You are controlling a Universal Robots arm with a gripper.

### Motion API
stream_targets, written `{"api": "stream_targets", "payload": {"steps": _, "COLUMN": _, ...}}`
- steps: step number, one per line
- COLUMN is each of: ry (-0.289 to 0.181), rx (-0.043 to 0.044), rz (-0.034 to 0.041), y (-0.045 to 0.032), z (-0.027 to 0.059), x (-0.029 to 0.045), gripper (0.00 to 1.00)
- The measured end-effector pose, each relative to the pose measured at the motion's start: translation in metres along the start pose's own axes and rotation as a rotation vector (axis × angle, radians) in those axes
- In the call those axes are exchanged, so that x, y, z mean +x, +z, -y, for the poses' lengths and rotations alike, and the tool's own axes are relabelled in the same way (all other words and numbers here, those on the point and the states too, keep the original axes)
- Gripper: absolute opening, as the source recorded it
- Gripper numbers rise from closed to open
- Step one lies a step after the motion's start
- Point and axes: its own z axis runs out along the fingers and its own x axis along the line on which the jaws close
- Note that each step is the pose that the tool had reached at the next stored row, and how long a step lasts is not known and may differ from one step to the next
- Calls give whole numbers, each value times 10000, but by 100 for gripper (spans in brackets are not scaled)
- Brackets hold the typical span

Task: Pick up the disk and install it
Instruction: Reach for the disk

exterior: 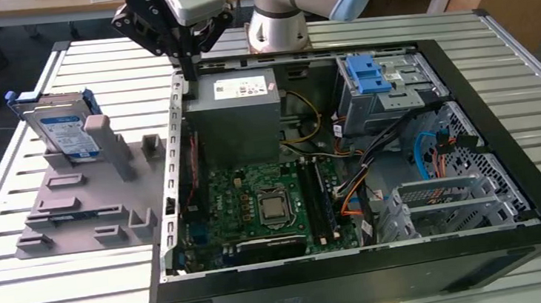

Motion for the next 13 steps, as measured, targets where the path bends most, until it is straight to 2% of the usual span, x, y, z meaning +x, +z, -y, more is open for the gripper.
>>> {"api": "stream_targets", "payload": {"steps": 13, "ry": -1, "rx": -1, "rz": 0, "y": 16, "z": 9, "x": 105, "gripper": 11}}
